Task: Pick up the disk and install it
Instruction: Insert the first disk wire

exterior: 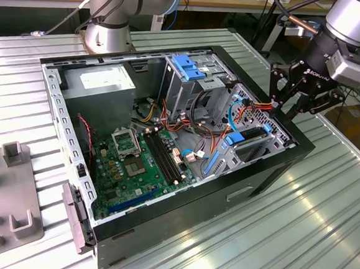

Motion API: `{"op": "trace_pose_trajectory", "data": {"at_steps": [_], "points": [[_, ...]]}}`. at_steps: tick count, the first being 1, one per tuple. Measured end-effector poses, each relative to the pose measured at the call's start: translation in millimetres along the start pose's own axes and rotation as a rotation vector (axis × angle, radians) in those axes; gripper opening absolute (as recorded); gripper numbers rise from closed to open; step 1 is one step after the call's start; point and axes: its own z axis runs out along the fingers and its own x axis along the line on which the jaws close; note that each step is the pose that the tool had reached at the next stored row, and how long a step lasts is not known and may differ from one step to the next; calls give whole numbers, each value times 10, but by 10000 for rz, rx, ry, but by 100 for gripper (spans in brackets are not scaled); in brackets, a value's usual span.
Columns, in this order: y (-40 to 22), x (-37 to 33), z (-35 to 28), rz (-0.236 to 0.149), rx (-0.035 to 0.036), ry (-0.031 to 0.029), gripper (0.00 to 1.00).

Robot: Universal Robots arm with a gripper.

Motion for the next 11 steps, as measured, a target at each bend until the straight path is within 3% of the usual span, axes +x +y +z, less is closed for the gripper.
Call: {"op": "trace_pose_trajectory", "data": {"at_steps": [4, 8, 11], "points": [[-1, 0, -49, -18, 2, -1, 38], [-1, 0, -55, -62, -4, 4, 38], [-1, 0, -54, -635, 1, 0, 38]]}}
